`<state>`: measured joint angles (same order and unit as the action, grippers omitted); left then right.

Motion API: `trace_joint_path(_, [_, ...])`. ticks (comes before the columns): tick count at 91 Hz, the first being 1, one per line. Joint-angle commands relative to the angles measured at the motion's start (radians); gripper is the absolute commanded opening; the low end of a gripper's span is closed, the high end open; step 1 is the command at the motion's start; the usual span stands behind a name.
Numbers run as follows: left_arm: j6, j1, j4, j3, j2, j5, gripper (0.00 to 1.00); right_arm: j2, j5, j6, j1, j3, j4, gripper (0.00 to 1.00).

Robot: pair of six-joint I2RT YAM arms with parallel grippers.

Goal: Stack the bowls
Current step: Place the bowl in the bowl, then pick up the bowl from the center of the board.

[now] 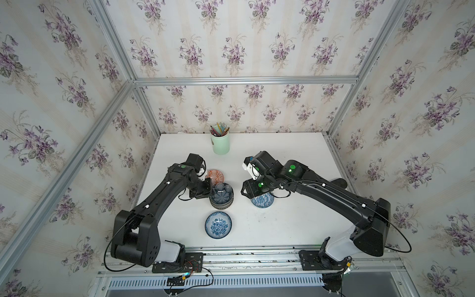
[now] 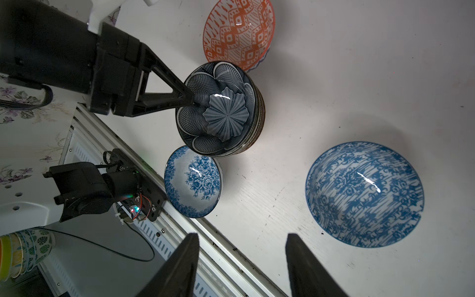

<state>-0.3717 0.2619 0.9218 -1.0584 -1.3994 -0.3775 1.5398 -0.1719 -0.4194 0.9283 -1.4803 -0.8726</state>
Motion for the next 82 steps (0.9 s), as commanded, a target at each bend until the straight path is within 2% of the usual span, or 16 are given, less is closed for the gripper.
trace_joint_path(1, [0.0, -0.002, 0.017, -0.008, 0.029, 0.037, 0.33, -0.004, 0.011, 0.007, 0.001, 0.002, 0.001, 0.59])
trace_joint_path(38, [-0.07, -0.049, 0.041, -0.013, 0.137, 0.093, 0.36, -0.029, 0.031, 0.001, 0.0, 0.022, 0.025, 0.61])
trace_joint_path(52, [-0.103, -0.079, 0.046, -0.016, 0.164, 0.106, 0.46, -0.058, 0.052, -0.014, 0.0, 0.044, 0.059, 0.62])
trace_joint_path(56, [-0.109, -0.081, 0.045, -0.02, 0.159, 0.11, 0.5, -0.068, 0.062, -0.022, 0.0, 0.05, 0.068, 0.68])
trace_joint_path(66, [-0.12, -0.091, 0.031, -0.027, 0.135, 0.11, 0.54, -0.097, 0.084, -0.033, -0.001, 0.075, 0.092, 0.7])
trace_joint_path(68, [-0.122, -0.092, 0.024, -0.027, 0.128, 0.108, 0.55, -0.102, 0.087, -0.037, 0.0, 0.078, 0.095, 0.79])
trace_joint_path(70, [-0.127, -0.096, 0.018, -0.027, 0.122, 0.108, 0.54, -0.106, 0.09, -0.04, 0.0, 0.082, 0.098, 0.81])
trace_joint_path(82, [-0.154, -0.112, -0.035, -0.03, 0.061, 0.115, 0.53, -0.127, 0.101, -0.047, 0.0, 0.098, 0.107, 0.83])
